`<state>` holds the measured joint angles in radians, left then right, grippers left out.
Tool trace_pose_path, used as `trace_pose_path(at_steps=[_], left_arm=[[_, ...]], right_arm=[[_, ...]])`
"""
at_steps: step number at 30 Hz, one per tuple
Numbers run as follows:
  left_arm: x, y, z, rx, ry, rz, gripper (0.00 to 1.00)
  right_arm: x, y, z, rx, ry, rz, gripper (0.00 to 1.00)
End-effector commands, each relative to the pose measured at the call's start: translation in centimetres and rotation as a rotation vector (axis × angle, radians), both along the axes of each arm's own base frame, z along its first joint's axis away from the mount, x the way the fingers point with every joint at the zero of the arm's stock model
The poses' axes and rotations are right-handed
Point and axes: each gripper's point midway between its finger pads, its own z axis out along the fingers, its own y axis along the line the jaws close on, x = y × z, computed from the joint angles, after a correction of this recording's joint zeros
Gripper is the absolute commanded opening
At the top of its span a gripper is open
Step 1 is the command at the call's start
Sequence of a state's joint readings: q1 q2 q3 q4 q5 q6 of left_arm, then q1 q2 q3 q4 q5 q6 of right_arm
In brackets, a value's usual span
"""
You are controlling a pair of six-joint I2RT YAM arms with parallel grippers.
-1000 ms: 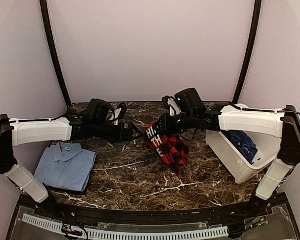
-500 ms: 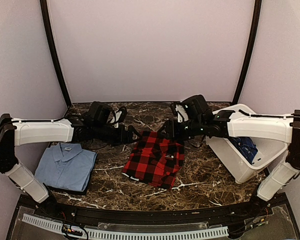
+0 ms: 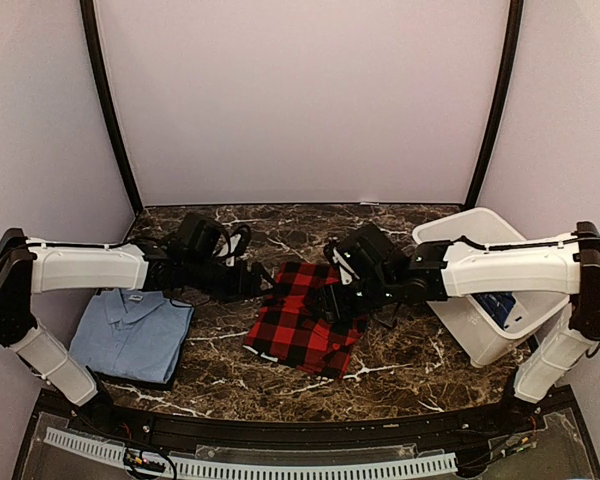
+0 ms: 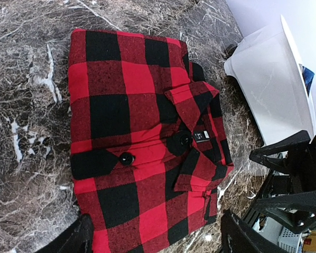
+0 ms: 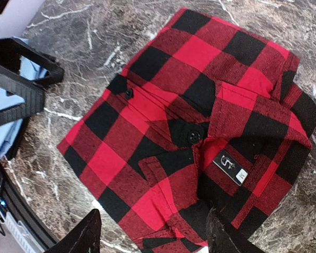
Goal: Fold and stack the long sleeve shirts
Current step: Flatten out the square-folded shirt at the center of the board.
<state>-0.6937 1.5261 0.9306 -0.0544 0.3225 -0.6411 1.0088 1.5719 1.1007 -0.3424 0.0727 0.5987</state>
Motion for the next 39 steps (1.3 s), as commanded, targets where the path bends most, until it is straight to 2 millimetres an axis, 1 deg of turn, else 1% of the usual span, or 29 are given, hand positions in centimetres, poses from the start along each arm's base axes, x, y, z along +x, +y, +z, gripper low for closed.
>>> trace_pose_path(at_steps=[1, 4, 6, 10, 15, 18, 19, 21, 23, 25, 26, 28, 29, 33, 34, 37, 39], left_arm=[[-0.6, -0.2, -0.5, -0.025, 0.033, -0.016, 0.81], [-0.9, -0.6, -0.4, -0.033, 0.034, -0.035, 0.80], [-1.0, -0.7, -0.5, -0.031, 0.034, -0.041, 0.80], [-1.0, -1.2, -0.7, -0.039, 0.044, -0.052, 0.80], [-0.8, -1.9, -0.2, -0.051, 0.036, -0.062, 0.79], [-0.8, -2.1, -0.1, -0.052, 0.033, -0.070, 0.79], [-0.8, -2.2, 0.0, -0.053, 0.031, -0.073, 0.79], [-0.8, -2.3, 0.0, -0.053, 0.030, -0.078, 0.79], [-0.7, -2.4, 0.2, -0.056, 0.023, -0.082, 0.79], [-0.8, -2.4, 0.3, -0.059, 0.020, -0.085, 0.79], [-0.7, -2.4, 0.3, -0.061, 0.016, -0.086, 0.79], [-0.7, -2.5, 0.5, -0.064, 0.011, -0.090, 0.80], [-0.7, -2.5, 0.7, -0.065, 0.005, -0.092, 0.80], [-0.8, -2.4, 1.2, -0.069, -0.015, -0.101, 0.81], [-0.7, -2.6, 1.8, -0.086, -0.038, -0.102, 0.82], [-0.8, -3.0, 2.5, -0.106, -0.066, -0.121, 0.85], [-0.9, -3.4, 3.2, -0.128, -0.094, -0.136, 0.86]], right_arm=[[0.0, -1.9, -2.9, -0.140, -0.012, -0.035, 0.65], [-0.8, -3.7, -4.6, -0.155, 0.006, -0.063, 0.65], [-1.1, -4.6, -5.4, -0.155, 0.022, -0.092, 0.65], [-1.5, -5.0, -6.1, -0.123, 0.040, -0.120, 0.64], [-1.8, -6.0, -8.0, -0.132, 0.075, -0.161, 0.64], [-1.3, -6.1, -8.6, -0.102, 0.079, -0.182, 0.64], [-1.1, -5.9, -8.7, -0.083, 0.078, -0.185, 0.63], [-0.4, -5.5, -8.5, -0.054, 0.066, -0.192, 0.57], [0.4, -5.2, -8.2, -0.053, 0.041, -0.202, 0.48], [1.2, -4.9, -7.6, -0.059, 0.016, -0.211, 0.34], [1.6, -4.7, -7.3, -0.061, 0.008, -0.213, 0.25], [2.1, -4.1, -6.3, -0.057, -0.007, -0.210, 0.06], [2.3, -3.8, -5.6, -0.051, -0.016, -0.208, 0.00], [3.0, -2.8, -2.2, -0.008, -0.060, -0.202, 0.00], [3.1, -2.4, -1.2, 0.012, -0.068, -0.195, 0.00], [3.3, -0.7, 2.4, 0.105, -0.095, -0.163, 0.00], [3.5, 0.8, 4.5, 0.173, -0.108, -0.129, 0.00]])
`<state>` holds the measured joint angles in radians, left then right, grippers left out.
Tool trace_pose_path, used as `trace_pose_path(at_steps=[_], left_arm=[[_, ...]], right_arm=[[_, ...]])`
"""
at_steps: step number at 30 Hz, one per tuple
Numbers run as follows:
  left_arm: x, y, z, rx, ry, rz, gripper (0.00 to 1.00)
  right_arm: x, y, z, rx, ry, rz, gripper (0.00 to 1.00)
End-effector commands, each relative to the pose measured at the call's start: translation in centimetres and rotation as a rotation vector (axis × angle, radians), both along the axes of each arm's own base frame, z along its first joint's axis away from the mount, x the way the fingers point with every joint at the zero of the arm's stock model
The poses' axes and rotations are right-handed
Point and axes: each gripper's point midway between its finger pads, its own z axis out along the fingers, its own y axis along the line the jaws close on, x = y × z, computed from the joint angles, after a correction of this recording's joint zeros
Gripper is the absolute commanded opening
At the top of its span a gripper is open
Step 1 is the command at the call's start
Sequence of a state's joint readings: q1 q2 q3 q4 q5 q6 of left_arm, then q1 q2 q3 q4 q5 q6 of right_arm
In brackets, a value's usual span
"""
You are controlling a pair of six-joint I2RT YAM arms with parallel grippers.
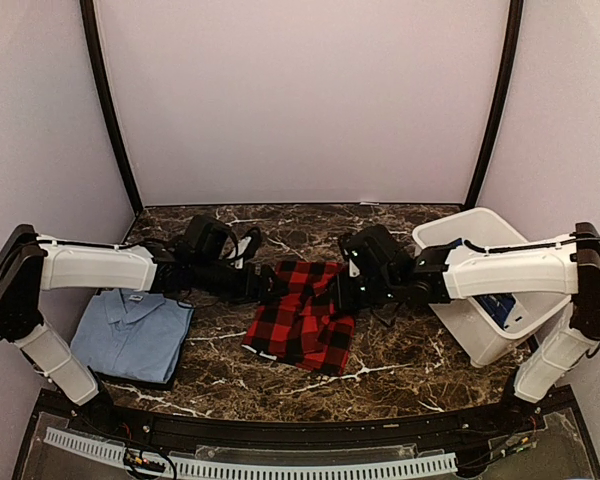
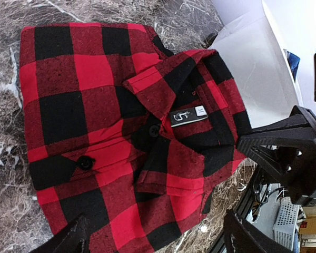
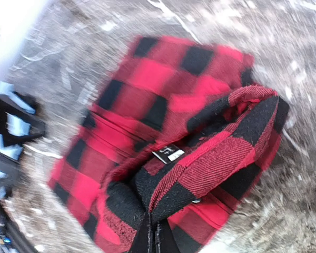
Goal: Fold and stack the long sleeve shirts
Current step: Flatten out the square-folded shirt at the center of the board.
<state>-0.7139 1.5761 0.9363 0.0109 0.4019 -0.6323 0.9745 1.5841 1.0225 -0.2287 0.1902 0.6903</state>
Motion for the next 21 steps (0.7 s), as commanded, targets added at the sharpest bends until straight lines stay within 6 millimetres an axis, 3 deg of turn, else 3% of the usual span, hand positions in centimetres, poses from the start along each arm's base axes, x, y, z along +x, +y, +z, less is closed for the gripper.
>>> trace_pose_path(at_steps=[1, 6, 10, 21], left_arm=[[-0.1, -1.5, 3.8, -0.087, -0.113, -0.052, 0.87], [-0.3, -2.5, 5.7, -0.132, -0.188, -0.068, 0.92], [-0.1, -2.3, 6.9, -0.149, -0.241, -0.048, 0.94], [0.0, -1.3, 8.4, -0.176, -0.306, -0.003, 0.98]], right_arm=[[0.7, 3.6, 7.1, 0.182, -0.090, 0.073, 0.00], [1.4, 8.1, 10.4, 0.301, -0.100, 0.171, 0.00], [1.8, 10.8, 11.5, 0.363, -0.083, 0.224, 0.00], [3.1, 13.2, 12.4, 0.433, -0.053, 0.240, 0.00]])
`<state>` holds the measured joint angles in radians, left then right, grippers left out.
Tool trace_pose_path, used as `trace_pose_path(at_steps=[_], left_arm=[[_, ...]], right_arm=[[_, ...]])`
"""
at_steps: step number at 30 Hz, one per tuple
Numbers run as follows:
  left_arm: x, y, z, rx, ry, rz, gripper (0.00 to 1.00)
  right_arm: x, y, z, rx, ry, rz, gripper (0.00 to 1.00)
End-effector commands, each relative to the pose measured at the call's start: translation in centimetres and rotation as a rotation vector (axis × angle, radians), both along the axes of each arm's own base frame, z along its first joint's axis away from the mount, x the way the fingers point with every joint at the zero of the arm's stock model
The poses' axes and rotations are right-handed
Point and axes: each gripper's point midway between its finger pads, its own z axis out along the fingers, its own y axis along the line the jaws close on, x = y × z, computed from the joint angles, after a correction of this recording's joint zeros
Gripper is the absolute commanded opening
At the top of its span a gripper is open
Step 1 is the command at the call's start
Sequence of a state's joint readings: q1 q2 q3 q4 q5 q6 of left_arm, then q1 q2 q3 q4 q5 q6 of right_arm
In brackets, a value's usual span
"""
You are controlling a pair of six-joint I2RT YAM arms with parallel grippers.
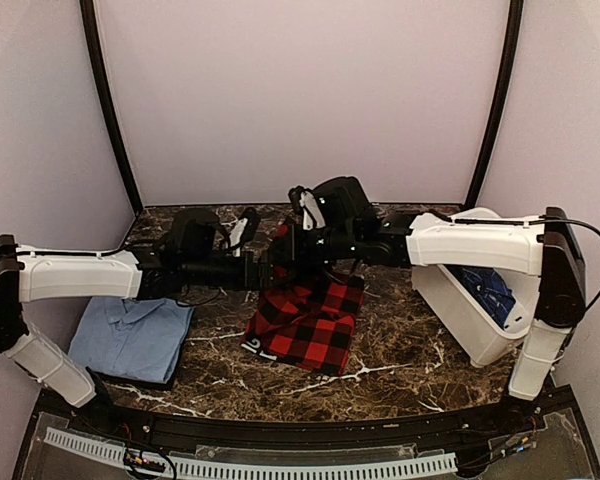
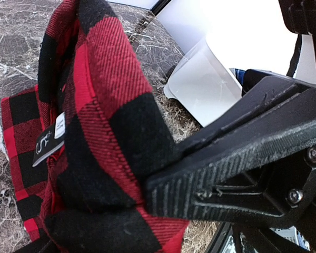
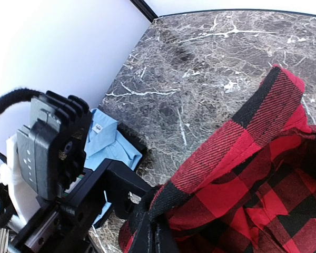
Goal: Fold and stack the long sleeve shirts
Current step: Flatten out the square-folded shirt at the center of the board.
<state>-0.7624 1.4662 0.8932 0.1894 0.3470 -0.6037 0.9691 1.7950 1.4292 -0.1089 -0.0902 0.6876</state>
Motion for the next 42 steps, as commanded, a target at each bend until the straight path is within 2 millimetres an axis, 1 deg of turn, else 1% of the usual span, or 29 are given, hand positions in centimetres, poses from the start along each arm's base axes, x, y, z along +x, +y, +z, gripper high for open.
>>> trace_pose_path(at_steps=[1, 4, 8, 15, 17, 20, 21, 22, 23, 24, 25, 26, 27, 29, 30, 31, 32, 33, 34, 35, 36, 38, 39, 40, 42], left_arm=[[0.1, 0.2, 2.6, -0.049, -0.083, 0.009, 0.98], [0.1, 0.3, 3.6, -0.077, -0.105, 0.023, 0.98], [0.5, 0.8, 4.3, -0.084, -0.135, 0.058, 0.99], [0.6, 1.8, 4.9, -0.085, -0.166, 0.098, 0.97], [0.6, 2.2, 4.7, -0.073, -0.165, 0.115, 0.96], [1.1, 2.7, 3.2, -0.014, -0.136, 0.147, 0.93], [1.3, 2.9, 2.9, 0.002, -0.134, 0.165, 0.90], [1.7, 3.1, 2.4, 0.027, -0.124, 0.187, 0.88], [1.9, 3.1, 1.7, 0.046, -0.111, 0.195, 0.83], [2.2, 3.1, 1.6, 0.060, -0.107, 0.203, 0.82], [2.3, 3.0, 0.7, 0.086, -0.089, 0.201, 0.79], [2.7, 2.8, 1.0, 0.089, -0.093, 0.205, 0.76], [3.0, 2.7, 0.5, 0.111, -0.078, 0.208, 0.74], [3.5, 2.7, -0.2, 0.143, -0.055, 0.230, 0.65], [3.8, 3.0, -0.4, 0.155, -0.052, 0.252, 0.57], [4.0, 3.1, -0.7, 0.170, -0.045, 0.263, 0.51], [4.5, 3.6, -0.7, 0.184, -0.050, 0.301, 0.36], [4.8, 3.8, -0.7, 0.198, -0.050, 0.322, 0.29], [5.4, 4.6, -0.8, 0.220, -0.054, 0.363, 0.17], [5.7, 5.0, -0.9, 0.238, -0.047, 0.380, 0.12], [6.3, 5.8, -1.0, 0.251, -0.044, 0.413, 0.04], [7.2, 6.8, -1.2, 0.258, -0.028, 0.443, 0.00], [7.6, 7.1, -1.1, 0.255, -0.023, 0.451, 0.00], [8.1, 7.6, -1.1, 0.246, -0.013, 0.459, 0.00], [8.9, 8.3, -1.3, 0.232, 0.009, 0.464, 0.00]], right_arm=[[0.4, 1.2, 2.4, 0.083, -0.012, 0.021, 0.00], [0.6, 1.2, 2.5, 0.083, -0.011, 0.012, 0.00], [1.1, 0.7, 2.3, 0.095, 0.004, 0.000, 0.00], [1.7, -0.2, 2.6, 0.106, 0.007, -0.020, 0.00], [1.8, -0.3, 2.8, 0.111, 0.009, -0.021, 0.00], [1.7, -0.1, 3.5, 0.127, 0.003, -0.010, 0.00], [1.7, 0.0, 3.8, 0.132, 0.002, -0.005, 0.00], [1.6, 0.1, 3.9, 0.134, 0.001, 0.001, 0.00], [1.5, 0.2, 4.1, 0.138, -0.001, 0.009, 0.00], [1.5, 0.3, 4.1, 0.137, -0.002, 0.012, 0.00], [1.5, 0.3, 4.1, 0.135, -0.002, 0.014, 0.00], [1.5, 0.3, 4.1, 0.135, -0.004, 0.016, 0.00], [1.5, 0.3, 4.1, 0.133, -0.005, 0.017, 0.00], [1.5, 0.3, 4.0, 0.123, -0.010, 0.018, 0.00], [1.5, 0.2, 3.9, 0.113, -0.012, 0.015, 0.00], [1.6, 0.0, 3.7, 0.100, -0.018, 0.012, 0.00], [1.7, -0.2, 3.5, 0.083, -0.022, 0.006, 0.00], [1.8, -0.5, 3.2, 0.063, -0.028, 0.001, 0.01], [1.9, -1.0, 2.9, 0.043, -0.031, -0.006, 0.08], [2.0, -1.5, 2.5, 0.020, -0.032, -0.019, 0.16], [2.1, -2.2, 1.9, -0.002, -0.030, -0.030, 0.27], [2.1, -3.9, 0.9, -0.047, -0.037, -0.059, 0.47], [2.1, -5.0, 0.6, -0.070, -0.047, -0.078, 0.55], [2.0, -6.1, -0.1, -0.101, -0.055, -0.097, 0.62], [1.8, -8.1, -1.8, -0.172, -0.069, -0.129, 0.69]])
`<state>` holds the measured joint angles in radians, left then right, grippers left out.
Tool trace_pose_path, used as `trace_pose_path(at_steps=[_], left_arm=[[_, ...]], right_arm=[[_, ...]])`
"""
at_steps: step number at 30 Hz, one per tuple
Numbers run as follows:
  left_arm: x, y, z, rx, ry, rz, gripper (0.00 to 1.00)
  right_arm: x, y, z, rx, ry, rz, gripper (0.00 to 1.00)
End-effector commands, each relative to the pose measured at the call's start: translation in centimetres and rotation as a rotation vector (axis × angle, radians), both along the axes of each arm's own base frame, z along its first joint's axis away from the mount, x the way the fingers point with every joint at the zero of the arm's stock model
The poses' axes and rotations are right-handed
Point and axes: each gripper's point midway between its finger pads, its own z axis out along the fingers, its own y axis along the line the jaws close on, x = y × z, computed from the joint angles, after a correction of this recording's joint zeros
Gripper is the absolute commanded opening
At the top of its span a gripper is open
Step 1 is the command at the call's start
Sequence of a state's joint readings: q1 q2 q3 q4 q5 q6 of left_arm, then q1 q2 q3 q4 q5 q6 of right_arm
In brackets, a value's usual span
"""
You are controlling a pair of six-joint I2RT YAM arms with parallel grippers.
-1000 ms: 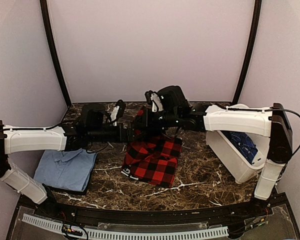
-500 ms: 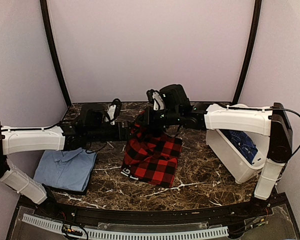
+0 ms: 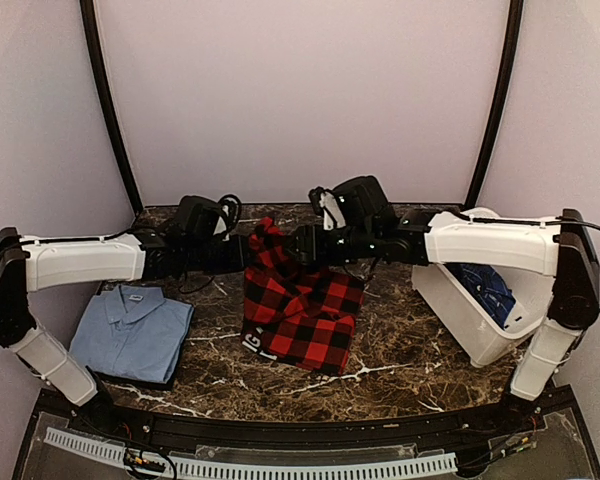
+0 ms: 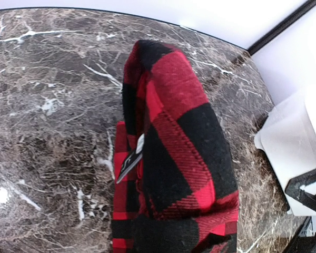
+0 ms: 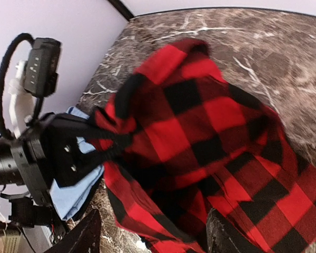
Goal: Fold and stack the long sleeve shirts
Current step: Flatten out the square-folded shirt at the center of the board.
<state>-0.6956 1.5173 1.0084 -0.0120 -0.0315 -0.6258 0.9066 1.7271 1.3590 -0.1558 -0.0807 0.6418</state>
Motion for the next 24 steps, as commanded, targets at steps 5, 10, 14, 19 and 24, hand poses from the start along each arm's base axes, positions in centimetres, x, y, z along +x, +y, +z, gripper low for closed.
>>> trace_pose_path(at_steps=[5, 10, 14, 19, 24], left_arm=[[3.1, 2.2, -0.2, -0.039, 0.061, 0.034, 0.00], [4.9, 2.0, -1.3, -0.055, 0.110, 0.031, 0.00], [6.1, 1.9, -2.0, -0.066, 0.135, 0.037, 0.00], [7.2, 2.0, -3.5, -0.084, 0.179, 0.048, 0.00], [8.7, 1.9, -4.0, -0.105, 0.179, 0.052, 0.00]], right_arm=[[-1.0, -6.8, -6.4, -0.292, -0.078, -0.020, 0.76], [-1.5, -7.1, -10.1, -0.424, -0.118, 0.051, 0.80], [-2.0, -6.6, -13.4, -0.513, -0.112, 0.090, 0.83], [-3.5, -5.2, -17.1, -0.585, -0.071, 0.130, 0.74], [-6.3, -4.9, -18.4, -0.591, 0.005, 0.113, 0.31]])
